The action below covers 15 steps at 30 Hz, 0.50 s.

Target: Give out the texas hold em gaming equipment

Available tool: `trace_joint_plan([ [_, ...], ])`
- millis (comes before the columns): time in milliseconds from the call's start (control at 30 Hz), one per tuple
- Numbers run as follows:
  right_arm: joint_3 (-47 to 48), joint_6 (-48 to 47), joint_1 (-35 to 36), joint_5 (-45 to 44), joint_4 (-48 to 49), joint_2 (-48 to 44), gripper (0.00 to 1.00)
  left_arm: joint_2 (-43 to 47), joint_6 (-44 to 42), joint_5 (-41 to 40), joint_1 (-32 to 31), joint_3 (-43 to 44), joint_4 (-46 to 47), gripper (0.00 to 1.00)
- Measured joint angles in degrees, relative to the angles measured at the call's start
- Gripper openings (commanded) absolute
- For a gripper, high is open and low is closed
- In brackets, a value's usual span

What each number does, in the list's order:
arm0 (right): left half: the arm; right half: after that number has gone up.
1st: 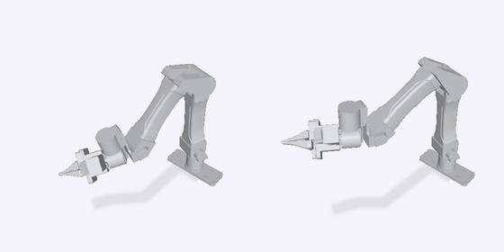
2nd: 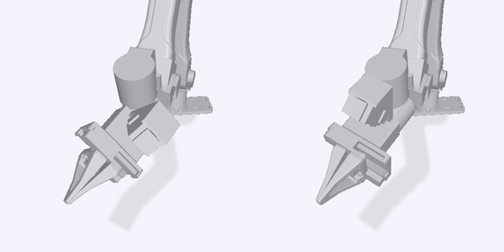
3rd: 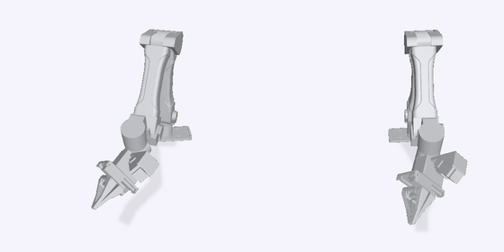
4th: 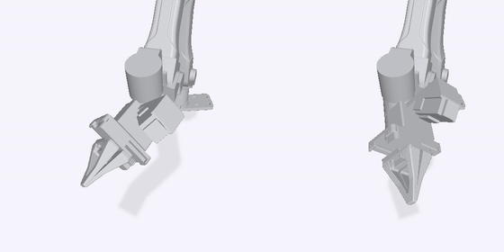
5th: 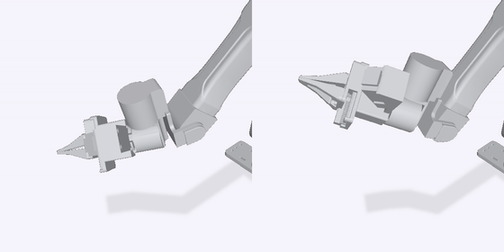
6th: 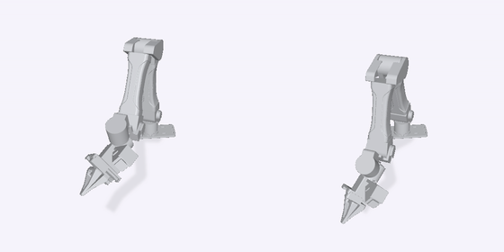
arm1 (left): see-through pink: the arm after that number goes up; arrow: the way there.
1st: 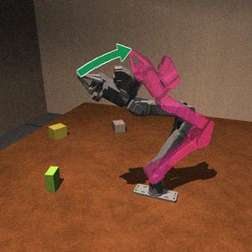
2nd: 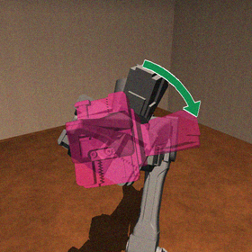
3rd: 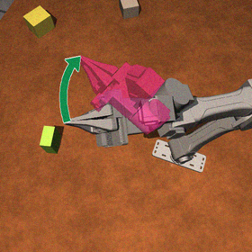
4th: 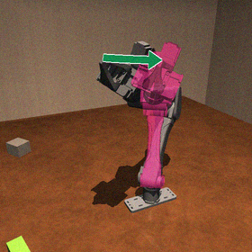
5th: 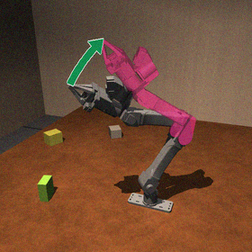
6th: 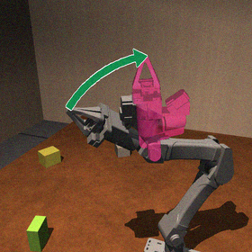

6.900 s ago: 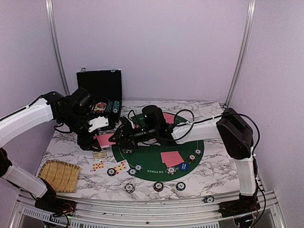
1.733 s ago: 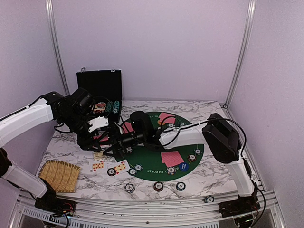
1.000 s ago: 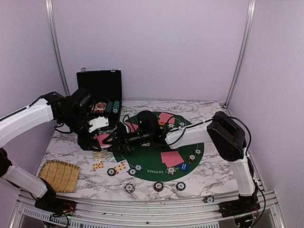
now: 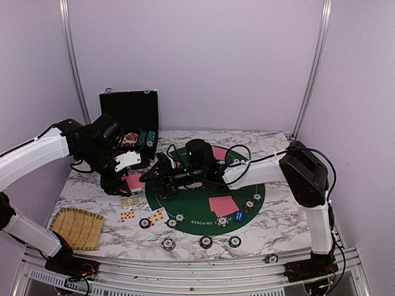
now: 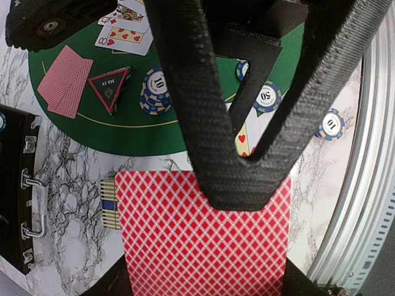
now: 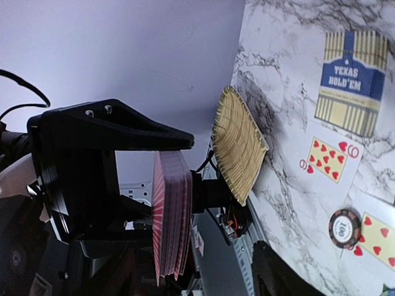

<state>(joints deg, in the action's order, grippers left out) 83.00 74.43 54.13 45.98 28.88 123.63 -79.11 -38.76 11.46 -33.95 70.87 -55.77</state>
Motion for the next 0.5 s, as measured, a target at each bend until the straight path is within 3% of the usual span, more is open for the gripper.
trace_joint_plan([
  [500, 8.61, -1.01, 1.99, 0.11, -3.72, 5.64, 0.72, 0.0, 0.0, 0.02, 0.02, 0.0, 0.0, 0.0],
])
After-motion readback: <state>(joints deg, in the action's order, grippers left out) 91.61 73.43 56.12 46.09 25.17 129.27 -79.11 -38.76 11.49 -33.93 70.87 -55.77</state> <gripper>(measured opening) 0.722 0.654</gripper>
